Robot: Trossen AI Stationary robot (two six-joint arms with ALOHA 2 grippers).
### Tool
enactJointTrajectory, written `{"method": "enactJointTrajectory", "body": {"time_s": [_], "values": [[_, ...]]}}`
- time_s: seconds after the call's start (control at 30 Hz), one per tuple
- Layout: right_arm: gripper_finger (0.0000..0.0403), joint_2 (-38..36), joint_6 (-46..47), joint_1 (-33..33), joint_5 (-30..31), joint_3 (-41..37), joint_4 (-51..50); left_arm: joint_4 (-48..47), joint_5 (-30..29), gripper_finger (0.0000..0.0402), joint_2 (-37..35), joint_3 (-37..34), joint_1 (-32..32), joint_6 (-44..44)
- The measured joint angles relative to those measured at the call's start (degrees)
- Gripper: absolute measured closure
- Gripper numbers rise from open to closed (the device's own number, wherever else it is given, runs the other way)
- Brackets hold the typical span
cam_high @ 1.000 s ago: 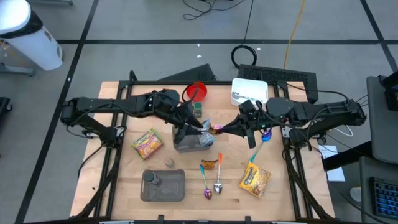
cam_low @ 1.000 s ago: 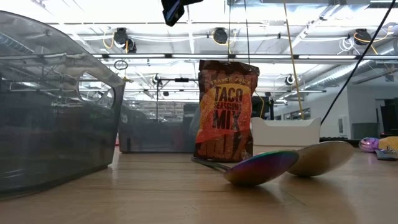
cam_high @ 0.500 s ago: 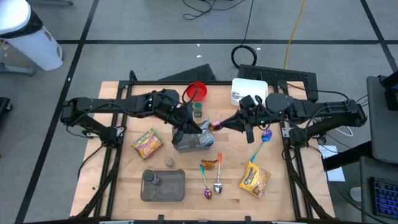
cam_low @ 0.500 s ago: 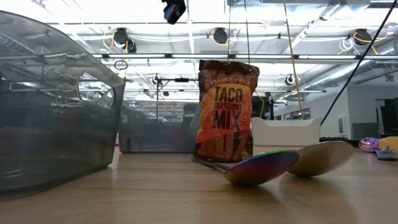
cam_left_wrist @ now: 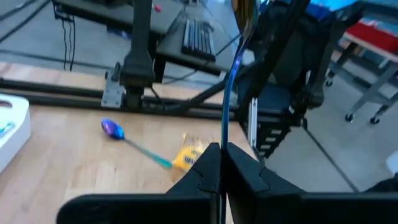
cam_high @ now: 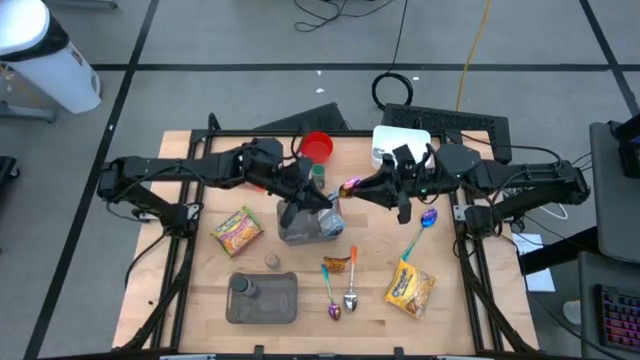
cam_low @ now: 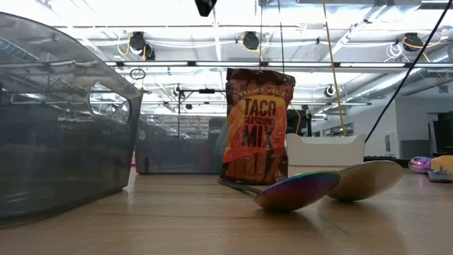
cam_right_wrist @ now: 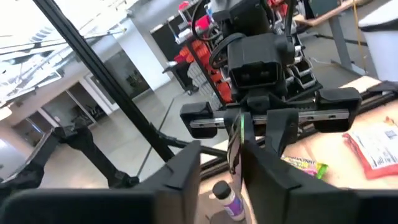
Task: Pick & Place Food Item
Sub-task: Put the top left purple spoon into the white bin
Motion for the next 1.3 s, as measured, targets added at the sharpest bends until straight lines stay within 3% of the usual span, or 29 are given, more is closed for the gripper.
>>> {"method": "enactJointTrajectory", "body": {"time_s": [0.2,0.43,0.63,0.83,1.3], "values": [[0.0207,0.0,-1.4,-1.8,3.7,0.0,1.9,2.7,0.7,0.0392,-0.5,0.0,0.8,-2.3],[0.0167,-0.1,-8.3,-2.7,7.8,0.1,4.5,6.8,0.6,0.0392,-3.0,0.0,2.4,-2.7],[0.0164,0.3,-11.5,-2.7,8.2,0.0,4.5,12.2,-0.1,0.0393,-6.3,0.1,4.9,-3.9],[0.0172,5.7,-11.6,-2.2,8.0,0.0,9.5,21.9,-0.8,0.0395,-6.6,0.1,6.3,-6.9],[0.0181,17.2,-11.6,-2.4,7.9,0.0,30.7,22.5,-2.5,0.0396,-6.2,0.1,5.5,-7.8]]}}
